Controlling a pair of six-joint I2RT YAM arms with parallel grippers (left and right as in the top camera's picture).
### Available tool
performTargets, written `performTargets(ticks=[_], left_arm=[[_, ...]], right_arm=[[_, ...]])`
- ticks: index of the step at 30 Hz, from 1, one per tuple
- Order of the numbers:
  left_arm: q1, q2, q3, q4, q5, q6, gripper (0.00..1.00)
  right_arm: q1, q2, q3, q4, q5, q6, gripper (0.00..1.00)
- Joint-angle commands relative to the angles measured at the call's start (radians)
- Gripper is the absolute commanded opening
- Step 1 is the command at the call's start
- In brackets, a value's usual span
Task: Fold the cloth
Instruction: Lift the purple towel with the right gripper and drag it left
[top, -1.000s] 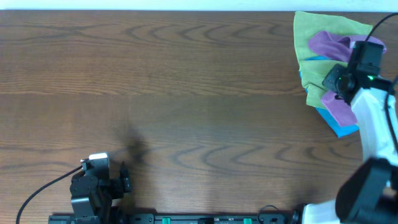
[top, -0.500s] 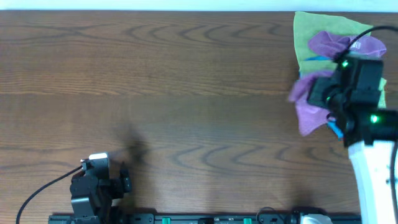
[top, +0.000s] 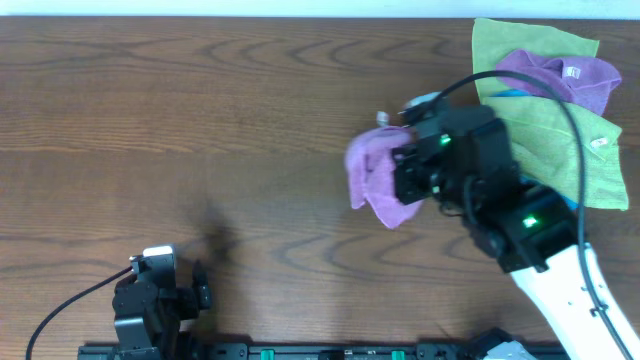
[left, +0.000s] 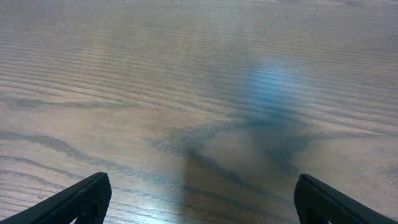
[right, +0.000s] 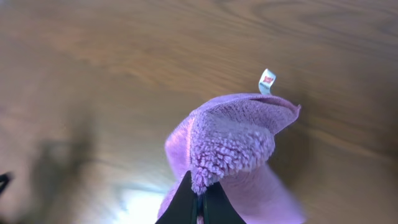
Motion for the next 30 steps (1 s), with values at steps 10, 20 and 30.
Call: performTargets(ticks=[10,20,30], left_arm=[[-0.004,-0.006,-0.01,-0.037,0.011,0.018,0.95],[-0.004,-0.006,-0.01,-0.037,0.011,0.018,0.95],[-0.004,-0.006,-0.009,-0.037,0.011,0.018,0.95]], right_arm=[[0.283,0.151,0.014,0.132,-0.09,0.055,0.02],[0.143,0.46,0.014,0.349,0.175,0.029,0.5],[0.037,0.421,0.046,0.286,0.153,0.101,0.94]])
